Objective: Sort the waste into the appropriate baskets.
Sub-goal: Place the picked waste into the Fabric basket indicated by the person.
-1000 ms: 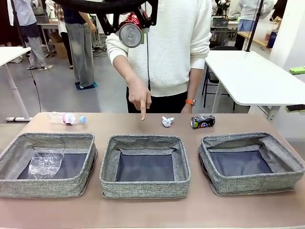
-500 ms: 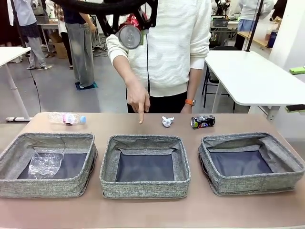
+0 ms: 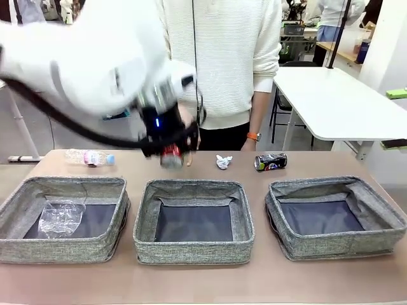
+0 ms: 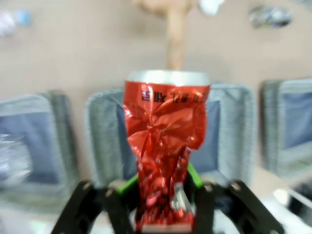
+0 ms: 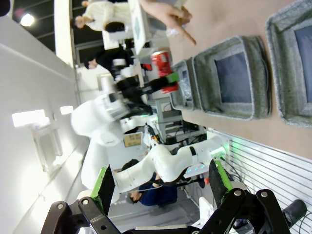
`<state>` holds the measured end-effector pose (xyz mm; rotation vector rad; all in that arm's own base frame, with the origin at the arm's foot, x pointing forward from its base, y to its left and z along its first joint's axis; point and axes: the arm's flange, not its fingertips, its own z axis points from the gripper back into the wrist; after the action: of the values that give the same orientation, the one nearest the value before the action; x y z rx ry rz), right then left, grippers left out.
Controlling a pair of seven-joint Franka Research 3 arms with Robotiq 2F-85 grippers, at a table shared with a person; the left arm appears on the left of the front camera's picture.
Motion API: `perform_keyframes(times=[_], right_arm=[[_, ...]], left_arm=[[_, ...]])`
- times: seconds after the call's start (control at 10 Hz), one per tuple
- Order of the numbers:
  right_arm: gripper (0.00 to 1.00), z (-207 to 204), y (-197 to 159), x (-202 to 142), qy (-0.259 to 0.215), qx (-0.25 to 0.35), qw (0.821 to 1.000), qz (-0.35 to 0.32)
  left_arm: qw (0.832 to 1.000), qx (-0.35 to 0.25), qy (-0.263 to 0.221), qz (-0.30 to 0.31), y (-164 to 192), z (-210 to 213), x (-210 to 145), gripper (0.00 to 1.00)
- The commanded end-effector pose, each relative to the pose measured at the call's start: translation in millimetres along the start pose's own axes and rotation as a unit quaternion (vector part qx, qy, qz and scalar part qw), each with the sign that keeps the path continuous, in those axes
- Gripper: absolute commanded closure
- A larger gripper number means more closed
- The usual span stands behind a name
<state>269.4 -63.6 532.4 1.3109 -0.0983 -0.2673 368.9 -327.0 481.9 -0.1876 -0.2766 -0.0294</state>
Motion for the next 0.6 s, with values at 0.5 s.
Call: perform_keyframes(times=[0.5], right_arm=[[0.00,1,2,1,-0.001,0.009,1.000,0.013]], left_arm=[[1.000,-0.002,0.021,0.007,-17,-38,-14,0.74]])
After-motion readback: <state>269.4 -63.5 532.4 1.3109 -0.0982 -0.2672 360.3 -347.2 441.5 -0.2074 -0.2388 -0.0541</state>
